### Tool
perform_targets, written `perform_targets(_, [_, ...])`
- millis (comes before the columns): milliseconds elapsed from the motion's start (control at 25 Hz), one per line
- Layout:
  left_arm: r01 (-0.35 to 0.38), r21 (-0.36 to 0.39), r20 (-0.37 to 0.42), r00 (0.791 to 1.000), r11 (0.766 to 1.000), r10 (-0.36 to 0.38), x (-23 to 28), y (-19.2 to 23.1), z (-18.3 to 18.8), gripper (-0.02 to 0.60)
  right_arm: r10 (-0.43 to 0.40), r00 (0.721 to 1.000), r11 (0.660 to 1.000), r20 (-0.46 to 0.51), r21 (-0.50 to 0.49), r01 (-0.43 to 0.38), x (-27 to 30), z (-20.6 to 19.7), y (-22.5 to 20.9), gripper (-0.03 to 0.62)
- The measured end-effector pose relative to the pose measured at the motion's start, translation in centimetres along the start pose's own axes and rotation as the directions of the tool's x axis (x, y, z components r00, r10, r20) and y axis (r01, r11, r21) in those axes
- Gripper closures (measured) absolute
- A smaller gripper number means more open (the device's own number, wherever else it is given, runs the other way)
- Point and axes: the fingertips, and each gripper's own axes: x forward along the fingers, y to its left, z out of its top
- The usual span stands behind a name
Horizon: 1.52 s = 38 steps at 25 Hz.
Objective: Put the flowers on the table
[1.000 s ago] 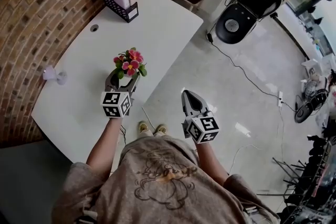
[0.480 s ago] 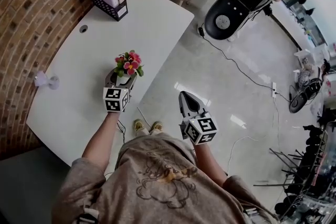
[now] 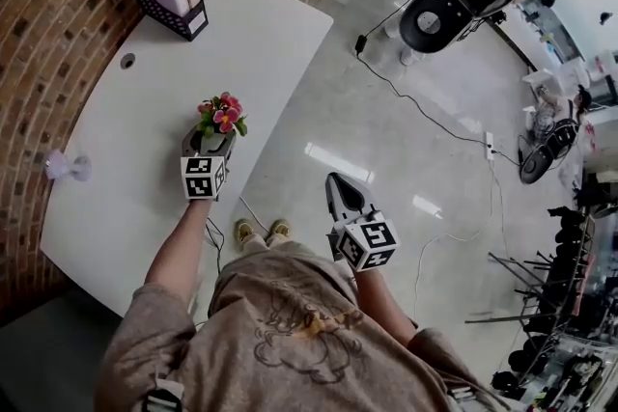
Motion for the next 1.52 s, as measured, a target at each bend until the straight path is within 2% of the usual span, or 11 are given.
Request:
perform_targets(320, [-0.006,0.002,-0.014,1.000,1.000,0.006,1.8,-0.6,-0.4,0.229,-0.025,1.000,1.000,-0.005,-0.008,0.025,-1.1,-0.2,-1.4,0.589])
perform_targets(960, [-0.036,0.021,-0.042,0.998,0.999,0.037,2.8,-0.4,-0.8,0.227,0.003,1.000,1.000,-0.010,-0.019,-0.003,-0.6,-0.1,-1.8,0.589])
perform_targets(1080, [-0.027,0.025,-0.070,0.997,0.999,0.029,2.8,-0.6,-1.2,0.227,0.008,1.000,1.000,-0.011,-0.017,-0.008,-0.6,-0.2,-1.9,0.589])
perform_targets(1240, [-0.034,0.028,-0.086,0.996,0.999,0.036,2.1,-0.6,-1.3,0.227,0.024,1.000,1.000,-0.010,-0.017,-0.024,-0.6,-0.2,-1.7,0.589])
perform_targets(1520, [-0.061,0.007,-0.070,0.996,0.998,0.062,-0.4,0.0,-0.4,0.227,0.065,0.998,0.998,-0.004,-0.023,-0.065,0.0,0.0,-1.0,0.589])
